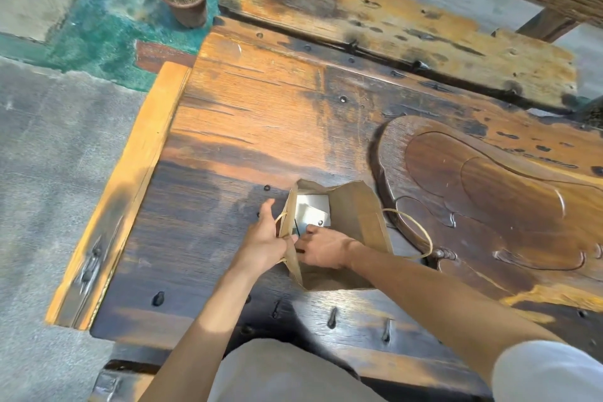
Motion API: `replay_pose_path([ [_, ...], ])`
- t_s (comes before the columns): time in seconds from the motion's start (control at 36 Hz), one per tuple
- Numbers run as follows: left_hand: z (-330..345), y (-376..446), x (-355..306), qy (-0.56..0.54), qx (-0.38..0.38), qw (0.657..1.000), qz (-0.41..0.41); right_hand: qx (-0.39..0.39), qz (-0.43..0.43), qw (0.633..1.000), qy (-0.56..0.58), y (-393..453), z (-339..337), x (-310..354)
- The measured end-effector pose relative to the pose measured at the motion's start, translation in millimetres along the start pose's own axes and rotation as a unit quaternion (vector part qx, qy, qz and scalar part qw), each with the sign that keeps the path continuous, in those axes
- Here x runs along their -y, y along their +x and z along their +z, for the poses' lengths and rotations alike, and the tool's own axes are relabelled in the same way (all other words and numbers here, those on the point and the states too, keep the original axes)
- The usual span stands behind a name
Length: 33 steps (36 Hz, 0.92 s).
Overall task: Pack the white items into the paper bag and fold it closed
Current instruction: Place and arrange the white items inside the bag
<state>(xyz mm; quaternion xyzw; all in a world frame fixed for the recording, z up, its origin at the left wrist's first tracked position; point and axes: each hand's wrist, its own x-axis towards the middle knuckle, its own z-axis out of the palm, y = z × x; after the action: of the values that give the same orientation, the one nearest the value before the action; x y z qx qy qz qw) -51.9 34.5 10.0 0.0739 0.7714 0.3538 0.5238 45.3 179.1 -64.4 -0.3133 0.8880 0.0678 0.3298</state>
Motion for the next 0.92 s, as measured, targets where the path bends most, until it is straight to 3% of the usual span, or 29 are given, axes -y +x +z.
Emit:
replay_pose_path([
  [0.25,1.2,1.9,0.9,0.002,-0.004,1.0,-0.005,0.039,-0.022,0.999,0.022,20.1,11.2,9.6],
  [0.33,0.3,3.0,0.7,-0.002,-0.003,1.0,-0.012,0.011,-0.012,0.999,0.051,21.2,16.5,10.3],
  [0.44,-0.2,3.8,-1.9,0.026,-0.007,1.0,-0.009,-0.081,0.085,0.979,0.167,10.5,15.6,4.2],
  [0.56,4.0,3.5,-3.5,0.044,0.014,0.999,-0.015,-0.153,0.267,0.893,0.329,-3.9,3.1,-2.6],
  [0.64,8.0,4.6,1.6,0.049,0.013,0.999,-0.016,-0.102,0.388,0.835,0.375,-6.1,-5.2,-11.5],
  [0.69,9.7,5.7,3.6,0.054,0.01,0.998,-0.016,-0.033,0.423,0.822,0.381,-7.4,-7.4,-16.7],
  [0.78,10.2,3.5,0.5,0.057,0.008,0.998,-0.011,0.029,0.427,0.825,0.368,-12.6,-4.0,-19.0],
  [0.92,9.9,3.0,0.2,0.051,0.008,0.999,-0.011,0.065,0.392,0.854,0.336,-22.2,3.1,-18.3],
])
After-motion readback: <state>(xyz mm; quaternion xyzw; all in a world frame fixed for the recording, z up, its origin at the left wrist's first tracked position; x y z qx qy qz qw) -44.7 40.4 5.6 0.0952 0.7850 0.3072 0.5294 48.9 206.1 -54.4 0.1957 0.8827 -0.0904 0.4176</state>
